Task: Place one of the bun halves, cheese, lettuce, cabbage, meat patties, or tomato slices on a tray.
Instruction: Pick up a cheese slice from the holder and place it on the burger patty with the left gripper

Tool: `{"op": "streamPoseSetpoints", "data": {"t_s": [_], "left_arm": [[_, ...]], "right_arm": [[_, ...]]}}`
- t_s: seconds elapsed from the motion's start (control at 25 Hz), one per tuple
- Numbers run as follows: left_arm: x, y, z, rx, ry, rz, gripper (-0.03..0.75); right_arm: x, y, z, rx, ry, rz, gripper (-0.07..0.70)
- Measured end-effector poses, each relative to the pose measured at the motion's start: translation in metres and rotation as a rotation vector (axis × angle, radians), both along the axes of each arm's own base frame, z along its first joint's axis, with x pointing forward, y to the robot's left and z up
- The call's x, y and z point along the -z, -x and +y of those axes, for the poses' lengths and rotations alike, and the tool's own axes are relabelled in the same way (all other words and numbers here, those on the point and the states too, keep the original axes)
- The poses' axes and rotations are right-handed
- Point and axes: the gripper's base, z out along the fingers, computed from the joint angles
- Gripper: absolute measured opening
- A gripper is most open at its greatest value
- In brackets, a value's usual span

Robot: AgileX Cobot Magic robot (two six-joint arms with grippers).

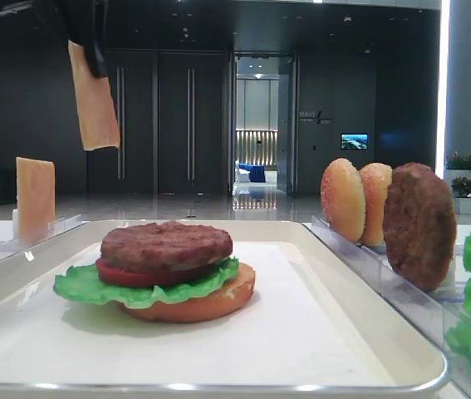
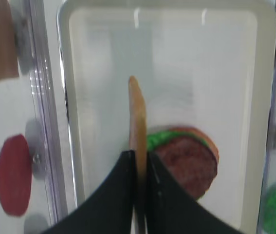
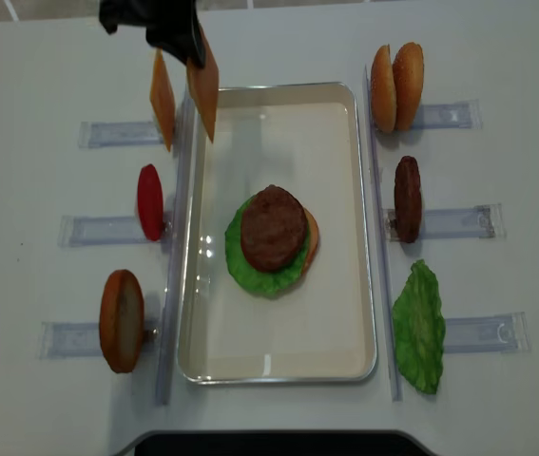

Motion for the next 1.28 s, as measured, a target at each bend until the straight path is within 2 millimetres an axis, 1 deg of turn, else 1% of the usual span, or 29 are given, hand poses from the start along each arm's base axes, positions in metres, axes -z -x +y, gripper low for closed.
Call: {"op": "streamPoseSetpoints", "data": {"t_s": [0.12, 0.24, 0.32, 0.4, 0.56, 0.72, 0.88, 1.08, 1.28], "left_arm": [[0.0, 0.03, -0.003, -0.002, 0.007, 0.022, 0.027], [-0.005, 0.056, -0.001, -0.01, 0.059, -0.007, 0.027], [-0.003, 0.067, 0.002, -0.019, 0.082, -0.011, 0.027], [0.003, 0.075, 0.006, -0.021, 0.074, 0.009, 0.027], [0.021, 0.084, 0.009, -0.031, 0.067, 0.04, 0.027], [0.033, 0.087, 0.006, -0.016, 0.125, 0.026, 0.027], [0.039, 0.086, -0.005, 0.06, 0.259, -0.033, 0.027], [0.047, 0.089, -0.018, 0.106, 0.456, -0.092, 0.027], [0.059, 0.097, -0.022, 0.16, 0.548, -0.111, 0.026]], "right_arm": [[0.0, 0.0, 0.0, 0.0, 0.0, 0.0, 0.391], [0.0, 0.0, 0.0, 0.0, 0.0, 0.0, 0.391], [0.0, 0.0, 0.0, 0.0, 0.0, 0.0, 0.391], [0.0, 0.0, 0.0, 0.0, 0.0, 0.0, 0.391], [0.0, 0.0, 0.0, 0.0, 0.0, 0.0, 0.391], [0.0, 0.0, 0.0, 0.0, 0.0, 0.0, 0.391], [0.0, 0.0, 0.0, 0.0, 0.0, 0.0, 0.391], [0.0, 0.0, 0.0, 0.0, 0.0, 0.0, 0.391], [0.0, 0.0, 0.0, 0.0, 0.0, 0.0, 0.391]]}}
